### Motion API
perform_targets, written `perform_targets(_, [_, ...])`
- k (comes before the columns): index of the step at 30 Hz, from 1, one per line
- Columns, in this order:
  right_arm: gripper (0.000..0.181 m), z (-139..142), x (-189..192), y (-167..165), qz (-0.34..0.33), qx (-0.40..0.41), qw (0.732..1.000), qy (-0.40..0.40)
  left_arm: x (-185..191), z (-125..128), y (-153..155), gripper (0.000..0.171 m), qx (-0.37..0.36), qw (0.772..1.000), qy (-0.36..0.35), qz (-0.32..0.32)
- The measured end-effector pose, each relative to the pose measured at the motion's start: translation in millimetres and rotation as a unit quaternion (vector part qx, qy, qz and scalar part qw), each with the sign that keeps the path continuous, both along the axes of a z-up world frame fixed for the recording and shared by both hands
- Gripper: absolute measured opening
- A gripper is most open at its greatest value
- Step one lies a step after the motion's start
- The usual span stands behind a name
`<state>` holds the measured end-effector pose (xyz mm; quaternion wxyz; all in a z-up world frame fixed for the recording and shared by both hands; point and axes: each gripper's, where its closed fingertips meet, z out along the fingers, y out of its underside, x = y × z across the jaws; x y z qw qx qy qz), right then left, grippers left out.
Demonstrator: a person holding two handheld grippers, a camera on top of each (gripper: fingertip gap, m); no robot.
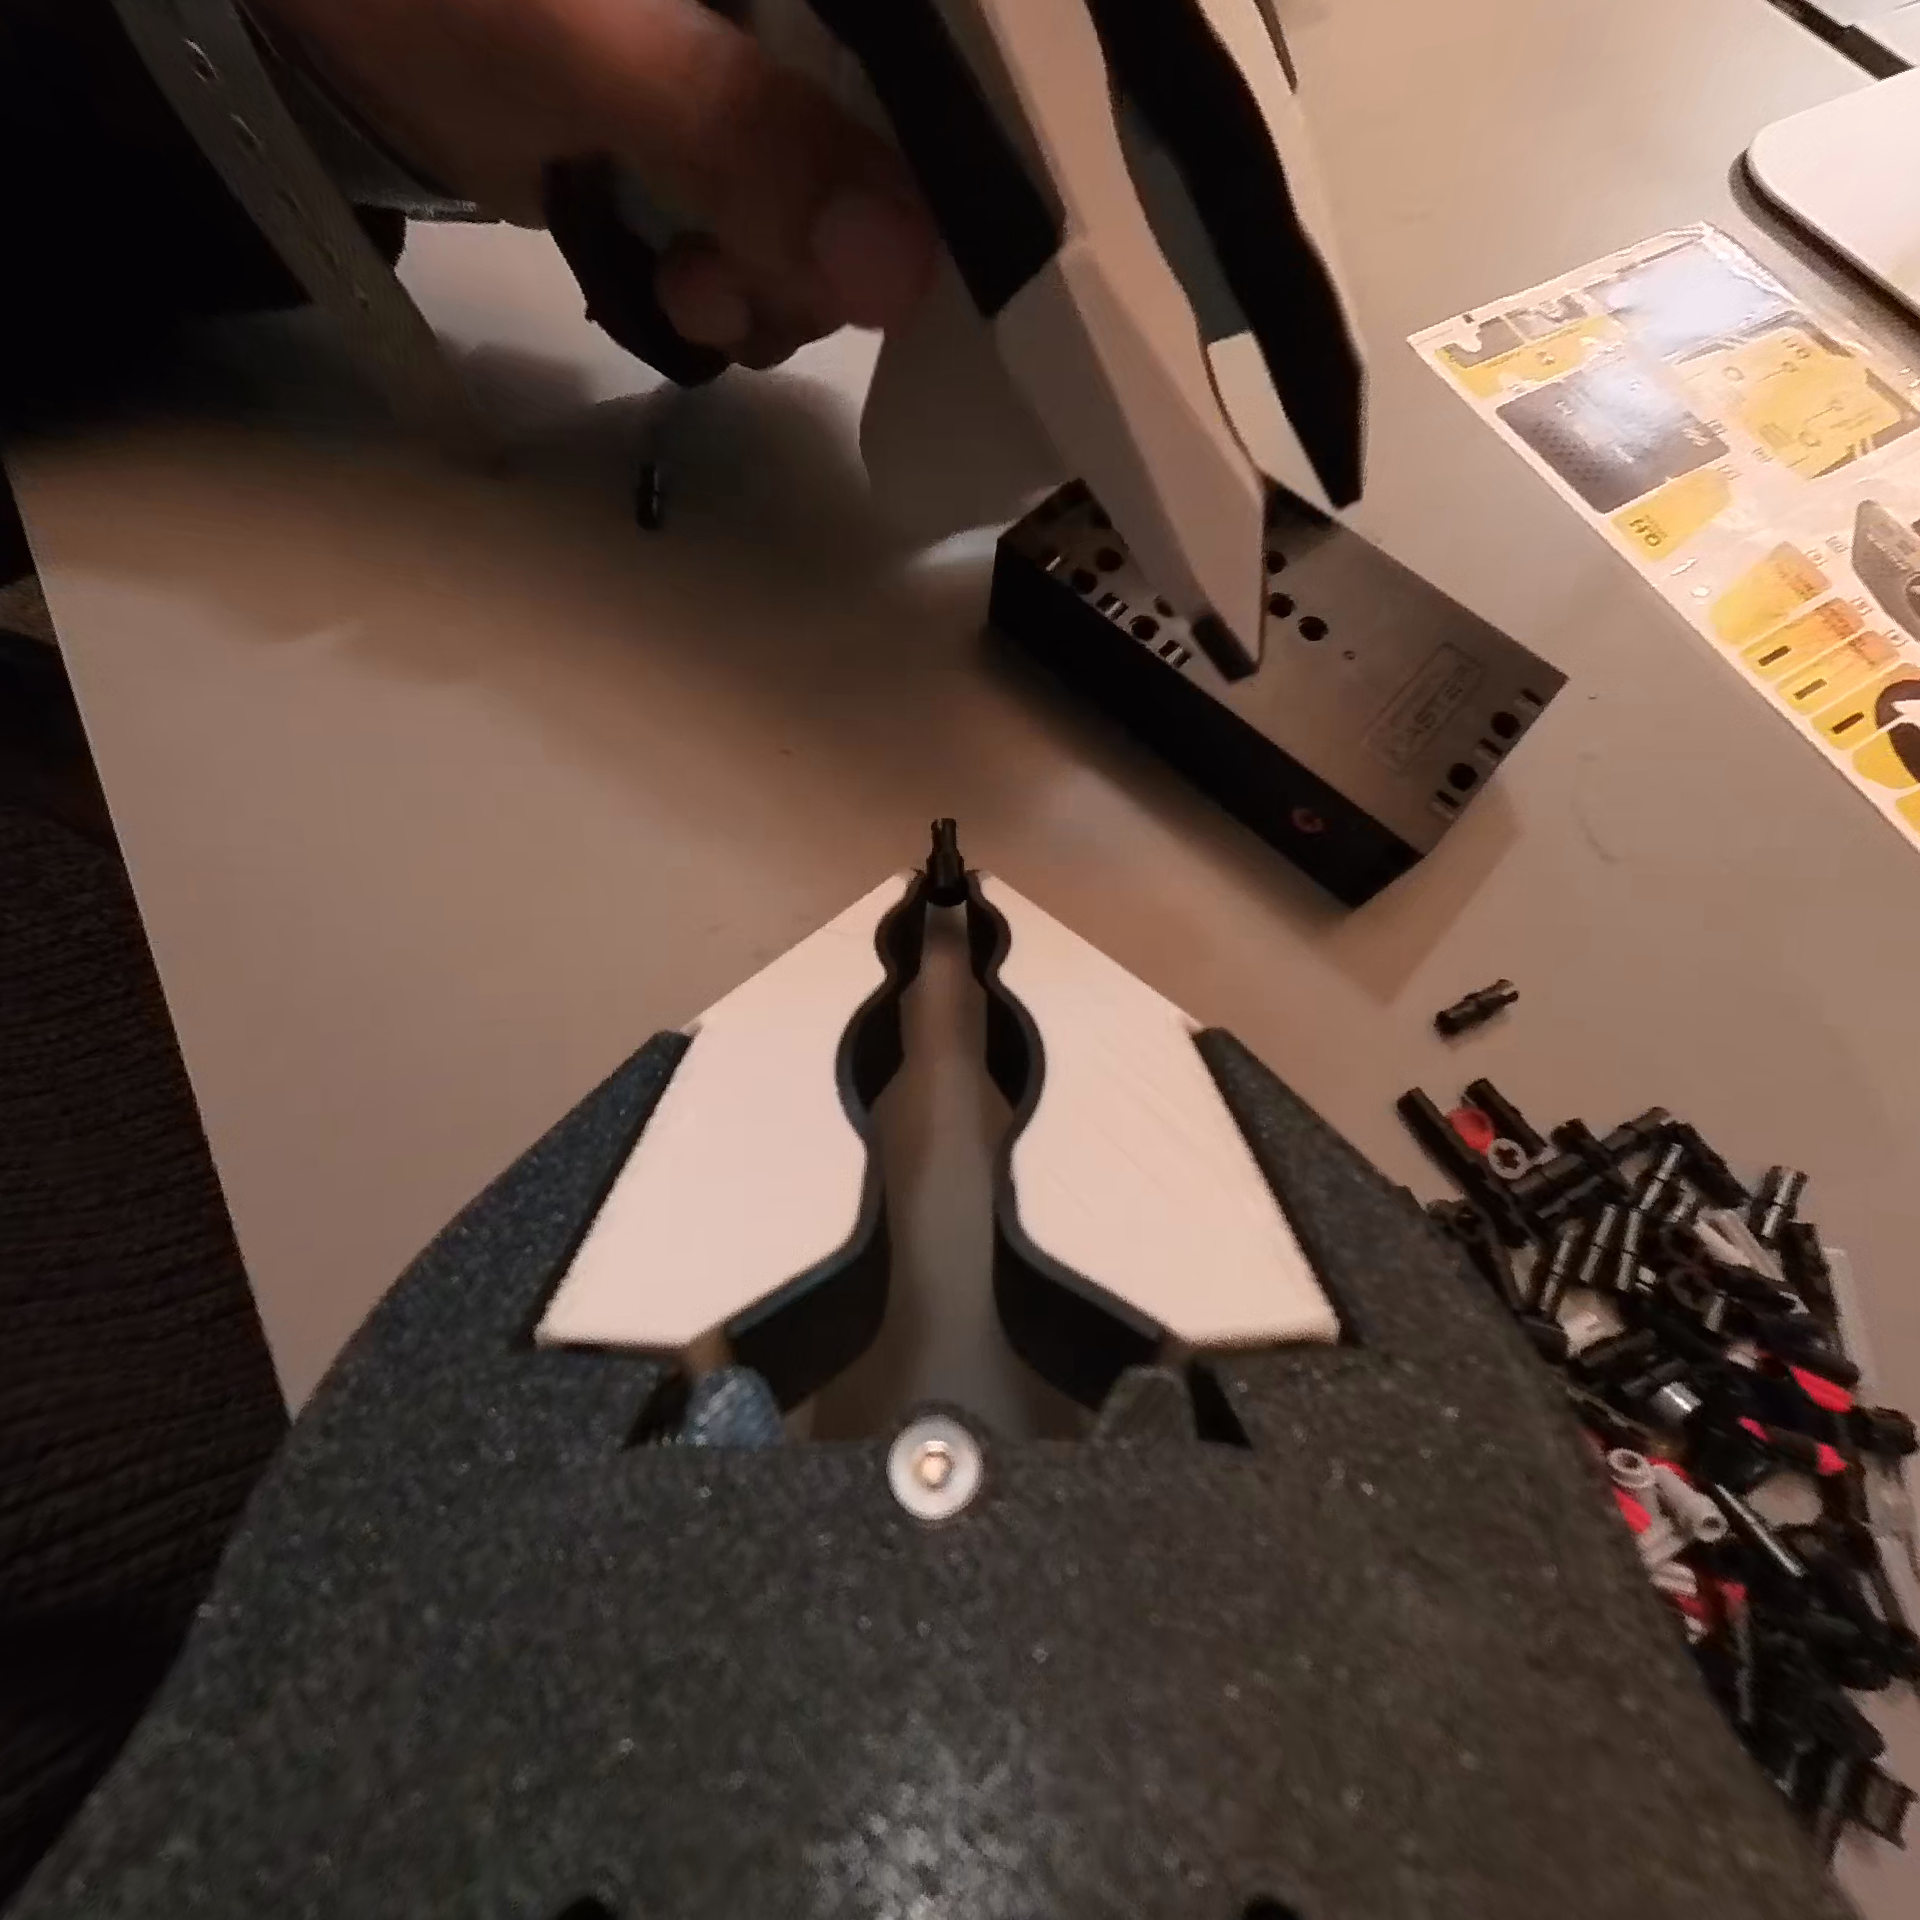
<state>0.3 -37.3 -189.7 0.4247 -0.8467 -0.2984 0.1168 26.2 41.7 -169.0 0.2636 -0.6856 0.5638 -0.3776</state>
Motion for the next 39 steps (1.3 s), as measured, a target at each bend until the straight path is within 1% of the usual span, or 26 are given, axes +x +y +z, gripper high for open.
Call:
perform_targets(7, [0.008,-8,1,1,-0.004,-0.009,0.999,-0.032,-5,10,7,0.064,-0.009,0.999,-0.027,0.019])
perform_targets(15, [0.008,-5,3,3,-0.012,-0.006,1.0,-0.016,-9,15,13,0.064,-0.008,0.998,-0.045,0.035])
perform_targets(27, [0.009,-4,4,3,-0.015,-0.004,1.0,-0.016,-14,20,18,0.064,-0.009,0.997,-0.064,0.049])
perform_targets(32, [0.009,1,5,4,-0.018,0.004,1.0,-0.001,-14,17,17,0.064,-0.009,0.997,-0.057,0.044])
perform_targets(39, [0.009,13,12,7,-0.042,0.027,0.998,0.035,-14,15,18,0.064,-0.005,0.997,-0.057,0.045])
